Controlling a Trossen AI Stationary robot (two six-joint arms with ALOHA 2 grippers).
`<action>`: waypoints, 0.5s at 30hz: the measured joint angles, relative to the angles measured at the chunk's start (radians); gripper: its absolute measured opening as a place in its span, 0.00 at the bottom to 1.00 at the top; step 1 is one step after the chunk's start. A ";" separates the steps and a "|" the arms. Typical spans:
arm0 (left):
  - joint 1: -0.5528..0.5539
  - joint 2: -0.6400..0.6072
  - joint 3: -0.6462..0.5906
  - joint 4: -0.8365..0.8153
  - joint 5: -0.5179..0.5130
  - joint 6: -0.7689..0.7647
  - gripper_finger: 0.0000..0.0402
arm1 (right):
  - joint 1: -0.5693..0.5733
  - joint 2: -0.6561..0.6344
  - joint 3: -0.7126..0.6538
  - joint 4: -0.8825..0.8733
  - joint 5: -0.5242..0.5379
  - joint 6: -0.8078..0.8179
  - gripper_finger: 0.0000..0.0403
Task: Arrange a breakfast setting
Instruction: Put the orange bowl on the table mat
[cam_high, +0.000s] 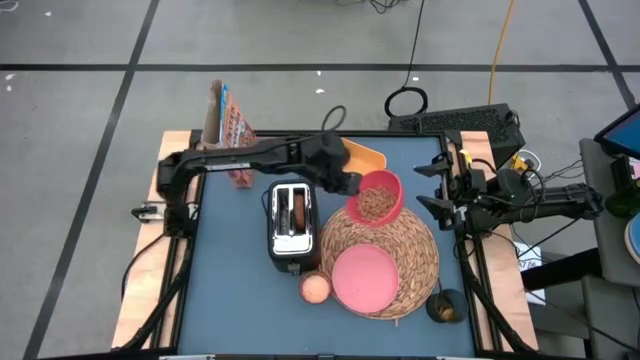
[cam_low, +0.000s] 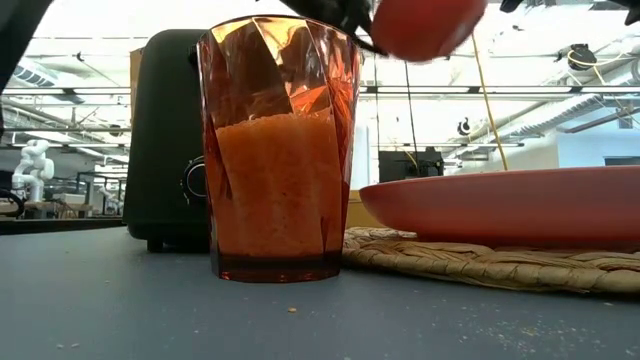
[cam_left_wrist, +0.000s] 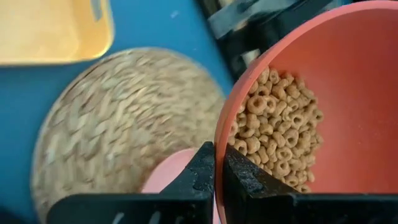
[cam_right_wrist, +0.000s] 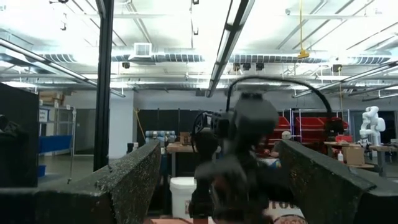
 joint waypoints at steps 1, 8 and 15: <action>0.000 0.022 0.024 -0.037 0.001 0.009 0.02 | 0.000 -0.005 0.000 0.000 0.000 0.000 0.79; 0.004 0.152 0.107 -0.148 0.001 0.089 0.02 | 0.000 -0.023 0.000 -0.001 0.000 -0.001 0.79; 0.031 0.195 0.107 -0.158 -0.062 0.146 0.02 | 0.000 -0.023 0.000 -0.016 0.000 -0.002 0.79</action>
